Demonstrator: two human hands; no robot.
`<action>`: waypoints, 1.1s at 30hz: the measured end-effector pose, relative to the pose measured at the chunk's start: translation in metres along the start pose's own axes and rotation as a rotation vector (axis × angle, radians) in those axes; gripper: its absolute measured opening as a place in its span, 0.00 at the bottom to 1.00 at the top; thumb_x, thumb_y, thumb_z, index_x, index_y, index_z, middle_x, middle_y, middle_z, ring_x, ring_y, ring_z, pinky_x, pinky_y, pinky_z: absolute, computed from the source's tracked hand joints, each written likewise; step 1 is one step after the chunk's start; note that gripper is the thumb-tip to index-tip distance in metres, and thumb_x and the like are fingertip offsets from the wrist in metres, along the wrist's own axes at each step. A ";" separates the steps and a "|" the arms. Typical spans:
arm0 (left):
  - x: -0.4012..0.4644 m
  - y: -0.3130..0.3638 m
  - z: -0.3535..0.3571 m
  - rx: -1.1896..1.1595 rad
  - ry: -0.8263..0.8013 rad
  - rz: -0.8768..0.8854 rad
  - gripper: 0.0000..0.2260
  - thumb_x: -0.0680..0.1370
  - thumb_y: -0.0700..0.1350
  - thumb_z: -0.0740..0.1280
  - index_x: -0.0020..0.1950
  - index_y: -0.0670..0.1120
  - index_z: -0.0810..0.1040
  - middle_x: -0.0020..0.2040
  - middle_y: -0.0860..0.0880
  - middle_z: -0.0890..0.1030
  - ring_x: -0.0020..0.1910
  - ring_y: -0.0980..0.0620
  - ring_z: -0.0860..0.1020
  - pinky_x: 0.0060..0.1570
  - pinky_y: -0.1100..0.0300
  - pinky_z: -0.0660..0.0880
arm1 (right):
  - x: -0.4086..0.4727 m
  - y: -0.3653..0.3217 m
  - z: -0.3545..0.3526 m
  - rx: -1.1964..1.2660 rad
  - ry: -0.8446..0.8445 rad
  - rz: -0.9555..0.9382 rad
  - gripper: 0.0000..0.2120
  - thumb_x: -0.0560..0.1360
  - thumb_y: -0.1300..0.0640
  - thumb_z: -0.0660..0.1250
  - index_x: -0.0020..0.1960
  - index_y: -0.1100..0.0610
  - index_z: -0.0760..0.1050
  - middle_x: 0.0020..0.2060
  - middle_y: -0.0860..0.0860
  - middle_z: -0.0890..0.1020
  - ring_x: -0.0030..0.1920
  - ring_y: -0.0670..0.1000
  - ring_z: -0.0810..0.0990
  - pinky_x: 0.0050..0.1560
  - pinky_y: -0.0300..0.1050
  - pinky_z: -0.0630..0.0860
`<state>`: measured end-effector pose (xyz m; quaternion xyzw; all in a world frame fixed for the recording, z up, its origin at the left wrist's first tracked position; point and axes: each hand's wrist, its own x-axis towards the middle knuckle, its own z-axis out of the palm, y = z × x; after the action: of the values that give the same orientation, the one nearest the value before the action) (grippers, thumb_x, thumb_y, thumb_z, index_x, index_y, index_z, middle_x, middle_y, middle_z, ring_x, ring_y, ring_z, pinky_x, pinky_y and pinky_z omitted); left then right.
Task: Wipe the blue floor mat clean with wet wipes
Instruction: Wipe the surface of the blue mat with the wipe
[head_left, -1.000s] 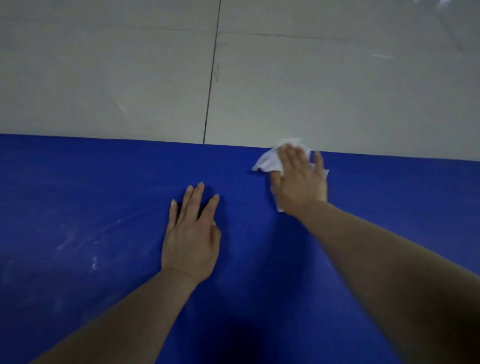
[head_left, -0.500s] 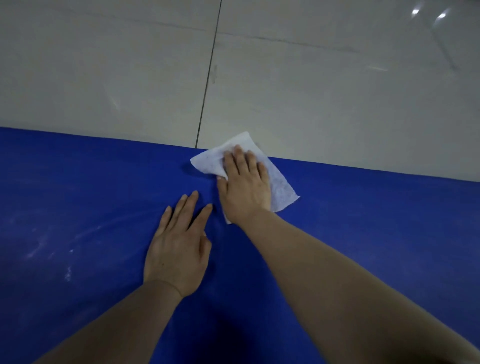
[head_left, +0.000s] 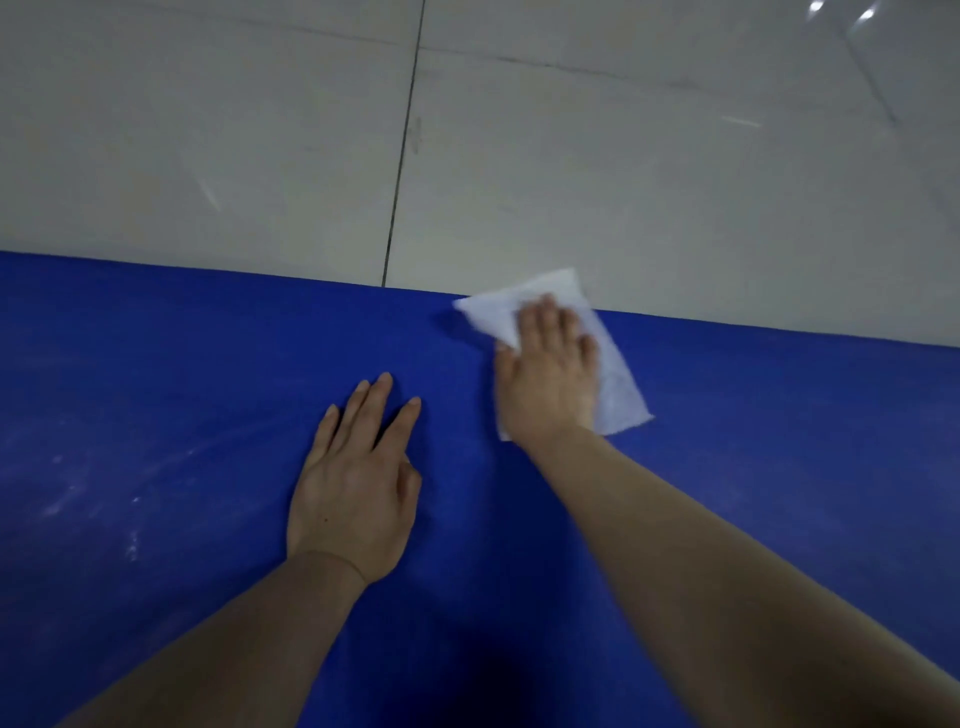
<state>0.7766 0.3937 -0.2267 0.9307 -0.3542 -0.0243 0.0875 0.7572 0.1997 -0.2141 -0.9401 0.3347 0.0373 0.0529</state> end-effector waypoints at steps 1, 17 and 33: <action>0.000 0.000 0.000 -0.002 -0.001 -0.001 0.26 0.76 0.47 0.48 0.71 0.44 0.71 0.74 0.42 0.66 0.72 0.45 0.63 0.71 0.51 0.53 | -0.003 -0.016 0.002 0.006 -0.012 -0.079 0.28 0.82 0.47 0.46 0.78 0.55 0.46 0.78 0.51 0.47 0.77 0.53 0.47 0.75 0.52 0.46; -0.001 0.000 0.001 -0.026 -0.010 -0.011 0.24 0.78 0.47 0.51 0.72 0.44 0.69 0.75 0.43 0.64 0.73 0.45 0.63 0.72 0.51 0.53 | -0.026 0.072 -0.002 0.122 0.009 0.405 0.29 0.82 0.47 0.45 0.78 0.58 0.44 0.78 0.53 0.48 0.77 0.53 0.47 0.75 0.53 0.45; -0.001 0.000 0.000 -0.044 0.002 -0.014 0.26 0.77 0.48 0.47 0.71 0.44 0.71 0.74 0.43 0.65 0.73 0.45 0.64 0.72 0.48 0.58 | -0.014 0.070 0.000 0.098 0.029 0.276 0.28 0.81 0.47 0.38 0.78 0.54 0.50 0.78 0.50 0.51 0.77 0.50 0.49 0.74 0.52 0.46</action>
<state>0.7762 0.3941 -0.2269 0.9310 -0.3470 -0.0321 0.1083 0.7018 0.1547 -0.2179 -0.8818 0.4630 0.0142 0.0884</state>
